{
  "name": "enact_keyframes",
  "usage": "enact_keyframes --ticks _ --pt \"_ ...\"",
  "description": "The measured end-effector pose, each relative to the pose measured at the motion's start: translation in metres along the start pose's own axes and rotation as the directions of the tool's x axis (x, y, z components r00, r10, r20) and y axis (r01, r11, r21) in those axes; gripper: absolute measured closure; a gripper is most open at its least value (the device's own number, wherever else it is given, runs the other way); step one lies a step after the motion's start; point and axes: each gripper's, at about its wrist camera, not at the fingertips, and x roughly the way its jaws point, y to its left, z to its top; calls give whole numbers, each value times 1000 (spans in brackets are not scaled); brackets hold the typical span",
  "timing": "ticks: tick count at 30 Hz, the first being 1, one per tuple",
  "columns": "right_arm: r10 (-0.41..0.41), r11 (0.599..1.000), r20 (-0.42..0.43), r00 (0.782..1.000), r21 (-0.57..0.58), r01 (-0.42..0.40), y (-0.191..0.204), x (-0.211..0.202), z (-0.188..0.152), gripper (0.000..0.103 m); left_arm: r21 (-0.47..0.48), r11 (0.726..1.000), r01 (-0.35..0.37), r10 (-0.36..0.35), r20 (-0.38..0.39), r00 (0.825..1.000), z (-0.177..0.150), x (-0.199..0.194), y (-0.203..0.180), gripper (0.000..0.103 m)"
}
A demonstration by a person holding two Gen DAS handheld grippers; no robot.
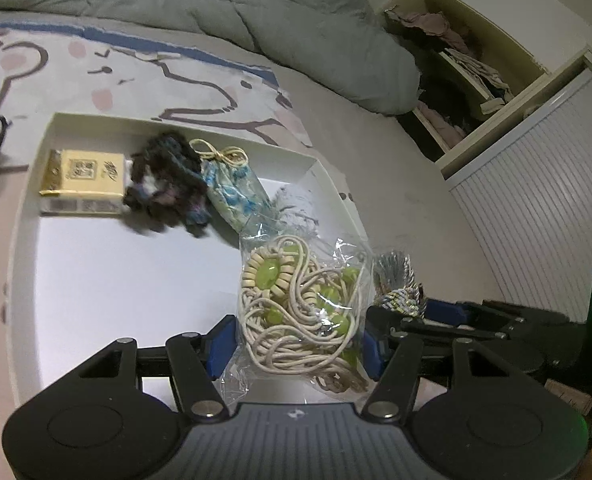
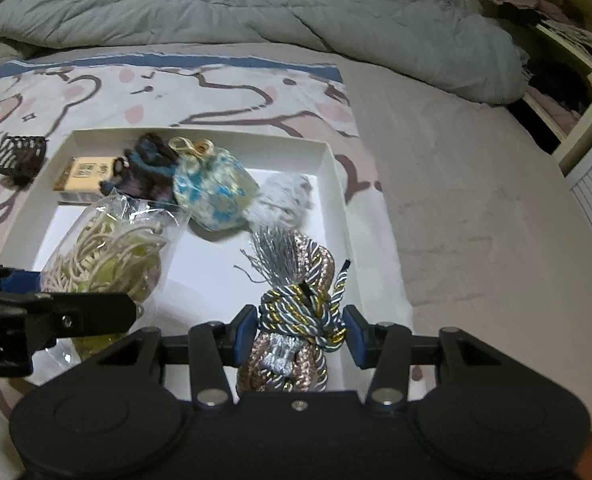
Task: Organize objects
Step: 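Release the cord bundle into the box with the right tool while the left tool releases the bag, then withdraw both tools from the white box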
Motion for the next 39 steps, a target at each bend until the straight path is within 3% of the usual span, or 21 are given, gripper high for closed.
enact_keyframes --ticks 5,6,7,8,9,10,12,27,39 --pt "12 1000 -1 1000 13 -12 -7 5 -5 55 -23 1000 18 -18 3 1000 0 11 -2 41" --pt "16 1000 2 1000 12 -16 -8 6 -5 55 -29 999 22 -22 3 1000 -1 13 -2 38" --pt "21 1000 3 1000 12 -21 -8 6 -5 55 -39 999 36 -36 0 999 -1 16 -1 26" --pt "21 1000 5 1000 14 -21 -9 7 -5 55 -56 998 37 -38 -11 999 -1 18 1 21" --pt "14 1000 17 1000 18 -14 -10 8 -5 49 -73 997 23 -24 -14 1000 -1 20 3 15" --pt "-2 1000 29 1000 25 1 -11 7 -6 40 -86 996 20 -22 -17 1000 -1 20 5 15" --pt "-12 999 31 999 37 10 -14 6 -5 37 -94 995 16 -19 -29 999 -2 22 9 15" --pt "2 998 38 999 66 -5 -18 0 -4 38 -34 999 -23 22 -26 999 3 9 9 16" --pt "30 991 63 998 128 -38 -21 -21 -2 38 72 994 -81 80 12 997 12 -30 3 16"
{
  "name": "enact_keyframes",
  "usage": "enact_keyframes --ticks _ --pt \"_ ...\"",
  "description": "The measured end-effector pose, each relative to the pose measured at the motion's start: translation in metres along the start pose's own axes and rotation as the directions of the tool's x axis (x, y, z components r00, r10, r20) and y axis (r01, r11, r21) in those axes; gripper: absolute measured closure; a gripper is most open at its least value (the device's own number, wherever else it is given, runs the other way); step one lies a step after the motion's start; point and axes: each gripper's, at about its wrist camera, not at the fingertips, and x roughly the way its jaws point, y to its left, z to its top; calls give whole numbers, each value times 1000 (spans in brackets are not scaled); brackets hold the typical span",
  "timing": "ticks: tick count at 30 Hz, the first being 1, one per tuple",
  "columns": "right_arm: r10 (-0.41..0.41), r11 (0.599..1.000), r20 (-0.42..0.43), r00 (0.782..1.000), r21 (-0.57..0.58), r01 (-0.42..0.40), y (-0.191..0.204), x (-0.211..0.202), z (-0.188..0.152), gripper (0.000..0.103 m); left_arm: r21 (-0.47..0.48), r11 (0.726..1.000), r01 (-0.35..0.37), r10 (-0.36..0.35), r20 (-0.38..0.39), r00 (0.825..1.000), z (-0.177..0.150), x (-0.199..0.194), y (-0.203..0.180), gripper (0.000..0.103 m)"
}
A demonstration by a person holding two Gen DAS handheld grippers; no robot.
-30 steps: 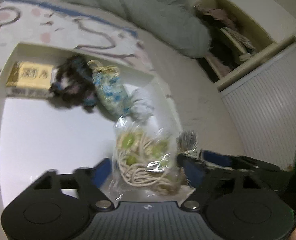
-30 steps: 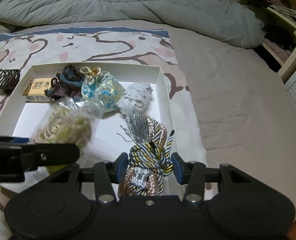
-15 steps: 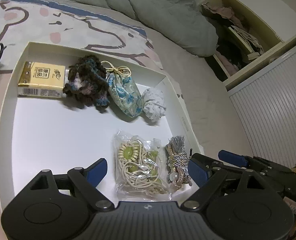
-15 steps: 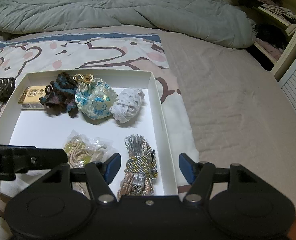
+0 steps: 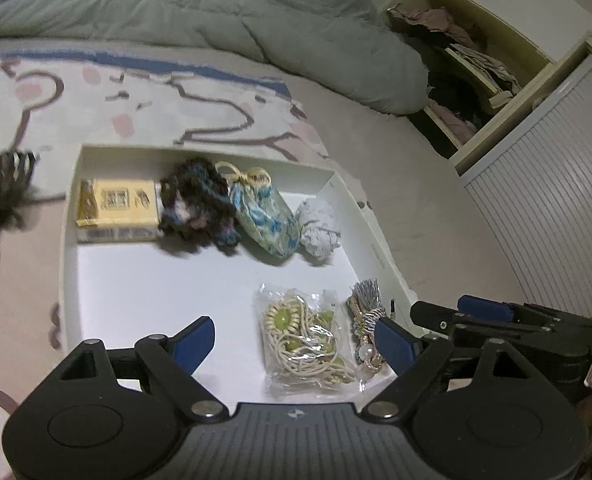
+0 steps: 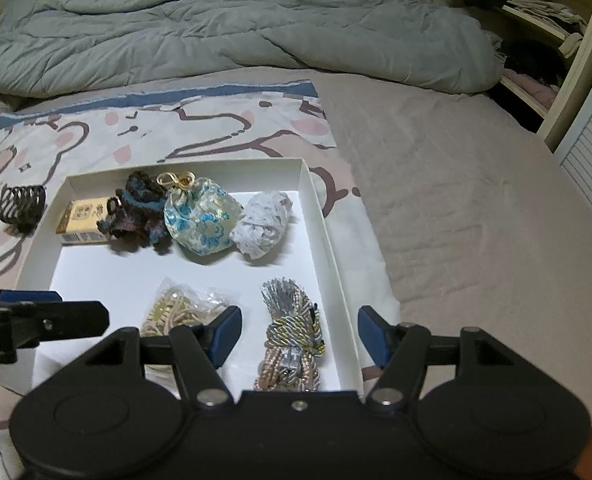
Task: Organize objects
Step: 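Withdraw both tools from the white box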
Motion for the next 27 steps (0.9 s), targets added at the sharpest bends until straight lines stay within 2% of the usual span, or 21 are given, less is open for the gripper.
enact_keyframes --ticks 8,13,23,27 --pt "18 999 50 999 41 -20 9 -29 10 34 93 995 -40 38 29 999 11 -34 -4 16" --pt "-4 999 80 997 48 0 16 -47 12 31 150 987 -56 49 46 998 15 -56 -4 16" --pt "0 992 131 991 129 -17 17 -80 -7 29 257 962 -86 68 80 994 15 -95 1 15" --pt "-1 988 138 990 150 -20 24 -87 -17 24 294 951 -102 78 91 993 13 -108 4 8"
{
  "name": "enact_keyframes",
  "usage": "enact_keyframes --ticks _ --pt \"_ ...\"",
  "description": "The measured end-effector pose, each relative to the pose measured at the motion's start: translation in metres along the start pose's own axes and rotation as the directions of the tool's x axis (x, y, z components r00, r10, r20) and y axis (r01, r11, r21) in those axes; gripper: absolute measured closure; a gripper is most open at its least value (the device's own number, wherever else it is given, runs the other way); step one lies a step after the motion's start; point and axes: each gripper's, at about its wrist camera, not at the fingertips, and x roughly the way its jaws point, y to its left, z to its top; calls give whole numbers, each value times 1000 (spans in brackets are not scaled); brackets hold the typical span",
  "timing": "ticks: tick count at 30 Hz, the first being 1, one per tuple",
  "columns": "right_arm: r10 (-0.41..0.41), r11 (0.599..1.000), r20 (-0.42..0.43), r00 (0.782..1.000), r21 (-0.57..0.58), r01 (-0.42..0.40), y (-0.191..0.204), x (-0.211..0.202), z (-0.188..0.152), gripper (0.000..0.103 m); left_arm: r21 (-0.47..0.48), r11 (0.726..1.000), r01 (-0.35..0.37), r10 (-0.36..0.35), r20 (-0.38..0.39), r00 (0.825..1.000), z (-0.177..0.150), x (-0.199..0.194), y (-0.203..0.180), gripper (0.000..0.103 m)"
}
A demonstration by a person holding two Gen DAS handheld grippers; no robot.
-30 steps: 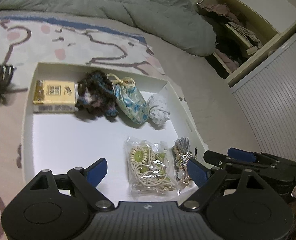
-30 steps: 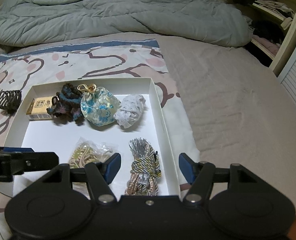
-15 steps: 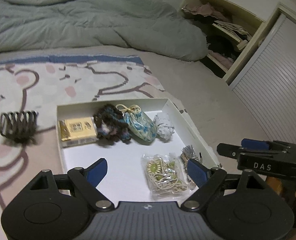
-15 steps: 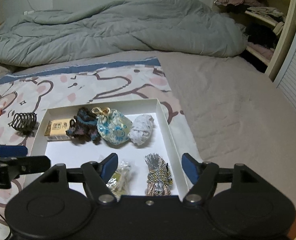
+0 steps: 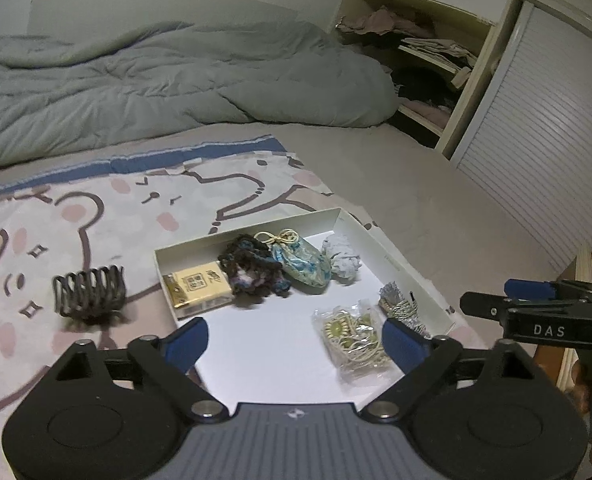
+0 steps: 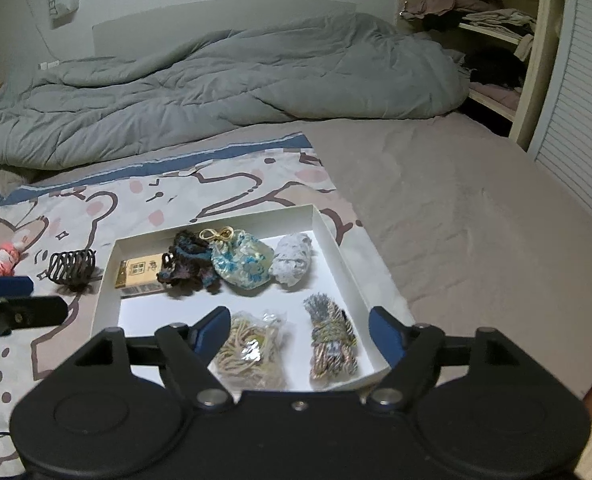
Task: Organize objects
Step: 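Withdraw both tools from the white box, then move the right tool toward the black claw clip on the sheet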
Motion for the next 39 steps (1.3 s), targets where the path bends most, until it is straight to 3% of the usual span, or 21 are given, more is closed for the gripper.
enact_keyframes --ticks 7,16,27,39 --pt "1 999 21 1000 32 -1 9 -13 -14 15 44 999 -26 26 2 1000 -2 -10 12 0" --pt "-26 996 49 998 85 22 13 -22 -20 0 37 998 -47 47 -9 999 -7 -5 31 0" --pt "-48 996 45 998 72 45 26 -19 -17 0 50 995 -90 89 12 996 -6 -6 44 0" --pt "-8 997 62 998 73 3 59 -7 -7 0 -37 981 -191 193 62 979 -2 -25 94 0"
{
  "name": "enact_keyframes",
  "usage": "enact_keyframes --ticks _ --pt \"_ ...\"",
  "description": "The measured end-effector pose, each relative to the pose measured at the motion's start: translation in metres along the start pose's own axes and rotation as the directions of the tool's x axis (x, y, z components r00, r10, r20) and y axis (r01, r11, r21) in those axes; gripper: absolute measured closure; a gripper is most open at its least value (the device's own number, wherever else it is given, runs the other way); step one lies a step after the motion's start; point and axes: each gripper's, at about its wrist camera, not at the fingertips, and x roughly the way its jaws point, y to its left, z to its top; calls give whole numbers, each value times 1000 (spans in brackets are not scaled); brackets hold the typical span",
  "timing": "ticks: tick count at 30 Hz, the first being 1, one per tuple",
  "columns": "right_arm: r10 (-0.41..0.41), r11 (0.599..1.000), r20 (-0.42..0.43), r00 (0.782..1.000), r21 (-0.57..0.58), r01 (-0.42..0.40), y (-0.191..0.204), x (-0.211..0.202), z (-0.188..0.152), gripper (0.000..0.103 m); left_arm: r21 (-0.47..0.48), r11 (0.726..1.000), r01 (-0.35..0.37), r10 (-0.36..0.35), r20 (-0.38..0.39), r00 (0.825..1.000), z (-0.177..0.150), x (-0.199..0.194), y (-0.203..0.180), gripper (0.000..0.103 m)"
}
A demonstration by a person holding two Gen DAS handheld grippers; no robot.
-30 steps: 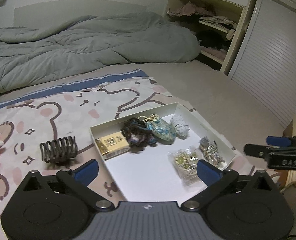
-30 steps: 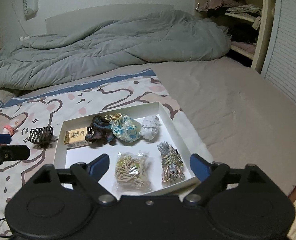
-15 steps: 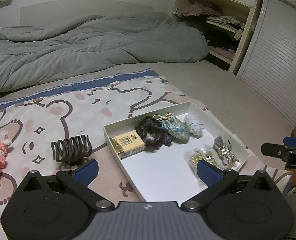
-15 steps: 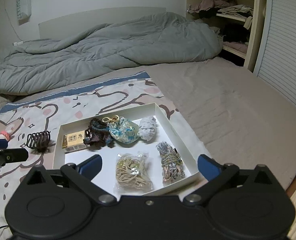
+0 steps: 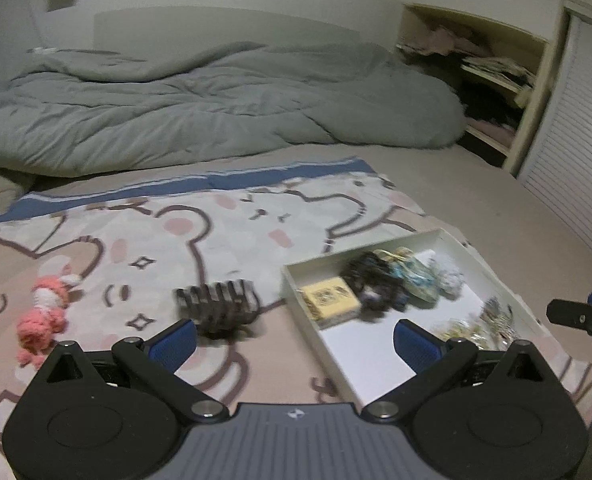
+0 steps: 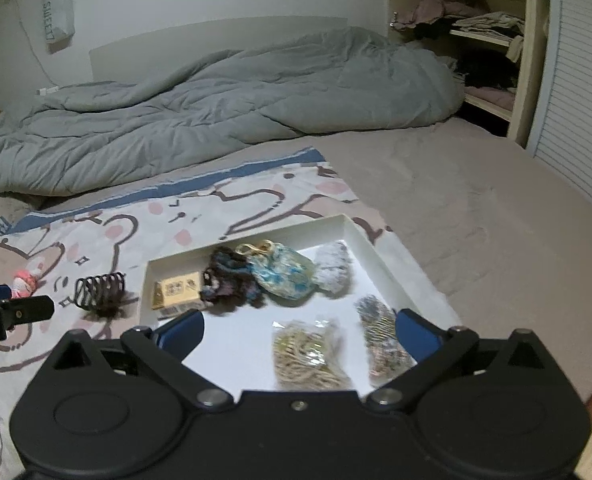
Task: Organize objects
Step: 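Move the right tool toward the black claw clip on the sheet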
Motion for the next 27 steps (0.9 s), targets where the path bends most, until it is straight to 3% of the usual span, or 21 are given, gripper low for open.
enact_keyframes --ticks 12,27 --pt "91 994 -6 996 -59 -91 62 26 10 0 -81 990 -114 117 41 992 2 -17 73 0" --pt "212 969 -22 977 -126 -213 144 50 18 0 -108 955 -278 285 60 957 -7 -35 149 0"
